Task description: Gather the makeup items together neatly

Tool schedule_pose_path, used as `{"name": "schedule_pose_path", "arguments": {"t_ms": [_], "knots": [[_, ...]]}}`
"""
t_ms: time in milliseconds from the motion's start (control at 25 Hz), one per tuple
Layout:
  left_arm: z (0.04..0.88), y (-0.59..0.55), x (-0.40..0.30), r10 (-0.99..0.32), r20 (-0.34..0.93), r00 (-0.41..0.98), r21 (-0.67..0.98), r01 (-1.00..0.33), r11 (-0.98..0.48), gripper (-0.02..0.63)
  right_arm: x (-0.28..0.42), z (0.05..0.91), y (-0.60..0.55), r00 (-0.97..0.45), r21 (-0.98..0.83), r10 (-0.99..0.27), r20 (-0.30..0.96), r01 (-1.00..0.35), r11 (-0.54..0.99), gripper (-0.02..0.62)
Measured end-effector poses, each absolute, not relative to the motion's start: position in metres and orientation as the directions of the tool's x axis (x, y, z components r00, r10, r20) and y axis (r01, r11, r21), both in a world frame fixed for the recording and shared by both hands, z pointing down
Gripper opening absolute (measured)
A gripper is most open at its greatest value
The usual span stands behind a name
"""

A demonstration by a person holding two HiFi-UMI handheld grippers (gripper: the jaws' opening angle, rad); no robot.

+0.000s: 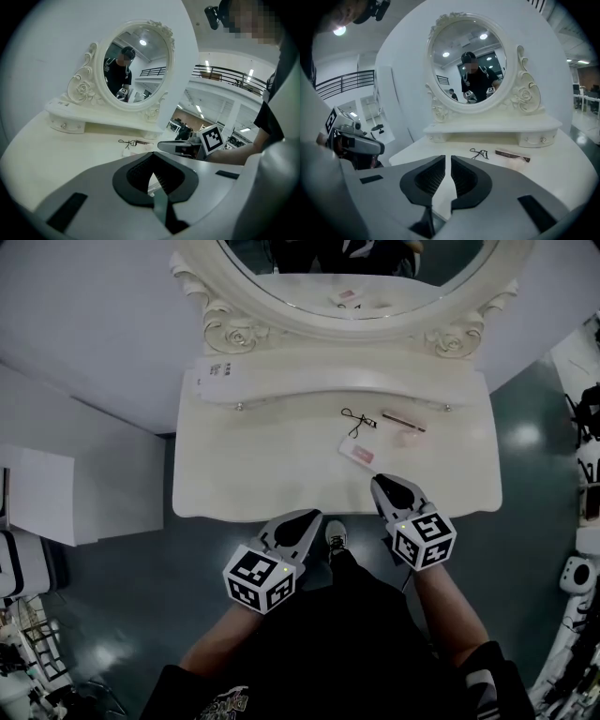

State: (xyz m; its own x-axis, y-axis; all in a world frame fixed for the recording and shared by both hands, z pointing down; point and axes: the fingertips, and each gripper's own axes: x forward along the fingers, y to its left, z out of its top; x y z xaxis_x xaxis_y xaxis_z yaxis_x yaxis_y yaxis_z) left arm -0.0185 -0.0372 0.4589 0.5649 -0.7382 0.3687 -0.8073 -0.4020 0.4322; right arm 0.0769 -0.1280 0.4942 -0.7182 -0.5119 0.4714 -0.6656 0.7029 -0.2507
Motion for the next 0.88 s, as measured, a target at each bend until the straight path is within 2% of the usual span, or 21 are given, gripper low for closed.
{"name": "schedule_pose_path", "arguments": {"t_ms": [40, 120, 400, 640, 880], "knots": [[0.462, -0.04, -0.018, -0.739, 0.372, 0.562, 0.435, -0.809, -0.396, 0.008, 0.078, 0.5, -0.133, -0.716, -0.243, -0.504, 0.483, -0.663, 0.708, 0.04], [0.467, -0.046, -0.017, -0.741, 0.378, 0.555, 0.439, -0.812, -0.384, 0.008, 0.078, 0.512, -0.144, -0.713, -0.229, -0.485, 0.507, -0.654, 0.721, 0.098], [0.478, -0.062, -0.019, -0.749, 0.403, 0.527, 0.445, -0.827, -0.343, 0.008, 0.077, 0.559, -0.175, -0.669, -0.11, -0.41, 0.621, -0.591, 0.799, 0.166], [0.485, -0.072, -0.024, -0.759, 0.413, 0.504, 0.451, -0.837, -0.31, 0.008, 0.078, 0.599, -0.191, -0.616, -0.046, -0.338, 0.712, -0.52, 0.853, 0.21], [0.492, -0.081, -0.03, -0.764, 0.422, 0.489, 0.453, -0.843, -0.289, 0.008, 0.073, 0.62, -0.197, -0.604, -0.076, -0.274, 0.749, -0.489, 0.869, 0.233]]}}
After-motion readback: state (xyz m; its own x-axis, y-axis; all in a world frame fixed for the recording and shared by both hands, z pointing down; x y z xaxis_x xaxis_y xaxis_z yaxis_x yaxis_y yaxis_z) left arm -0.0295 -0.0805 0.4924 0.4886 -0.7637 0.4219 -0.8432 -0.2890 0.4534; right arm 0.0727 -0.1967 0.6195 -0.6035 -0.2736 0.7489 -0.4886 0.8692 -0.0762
